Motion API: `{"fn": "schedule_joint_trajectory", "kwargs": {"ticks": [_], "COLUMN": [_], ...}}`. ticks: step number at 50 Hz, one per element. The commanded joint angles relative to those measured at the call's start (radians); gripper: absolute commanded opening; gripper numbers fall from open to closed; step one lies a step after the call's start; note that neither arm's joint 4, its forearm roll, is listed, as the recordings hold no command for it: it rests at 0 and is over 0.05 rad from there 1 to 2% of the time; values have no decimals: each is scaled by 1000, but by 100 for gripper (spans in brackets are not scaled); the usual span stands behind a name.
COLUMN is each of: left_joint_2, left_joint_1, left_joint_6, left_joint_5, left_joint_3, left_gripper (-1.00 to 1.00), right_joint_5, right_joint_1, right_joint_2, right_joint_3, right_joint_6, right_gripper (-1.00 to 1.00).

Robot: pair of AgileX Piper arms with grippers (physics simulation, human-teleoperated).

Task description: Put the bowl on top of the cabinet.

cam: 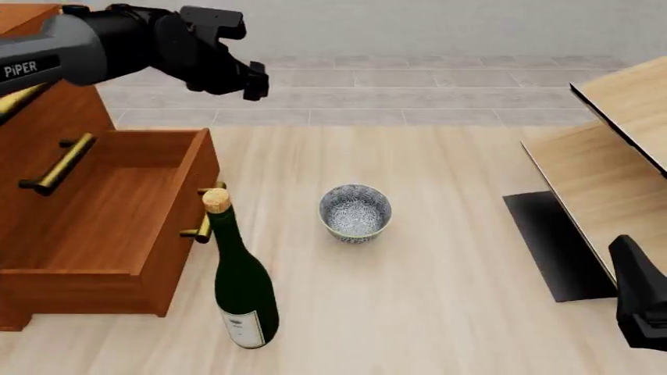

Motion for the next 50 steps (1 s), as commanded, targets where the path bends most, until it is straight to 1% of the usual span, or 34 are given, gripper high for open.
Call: {"fn": "schedule_joint_trajectory", "kwargs": {"ticks": [1,3,5,8,15,16,20,25,41,49,50], "left_joint_2": [83,97,103,108,132,141,142,162,183,184,188], "left_joint_1": [-8,-3,-9,-16,-41,-38,-63,-68,-115,-153,-157], "left_joint_6": [35,42,54,54,68,78,82,93,105,98,109], "left_joint_5": [76,92,101,109,156,164,184,206,220,192,187], "left_joint_3": [-114,-142,-151,-164,-218,-236,-244,-274,-259,-207,-197], "left_gripper": [100,100,100,100,100,100,100,100,100,100,100], "right_joint_5": [0,0,0,0,0,0,0,0,0,0,0], "right_joint_1": [0,0,0,0,0,0,0,0,0,0,0], "right_joint_2": [0,0,0,0,0,0,0,0,0,0,0], "right_joint_3": [0,0,0,0,0,0,0,0,0,0,0], "right_joint_6": [0,0,0,0,0,0,0,0,0,0,0], "right_gripper": [100,100,100,100,100,100,100,100,100,100,100]}}
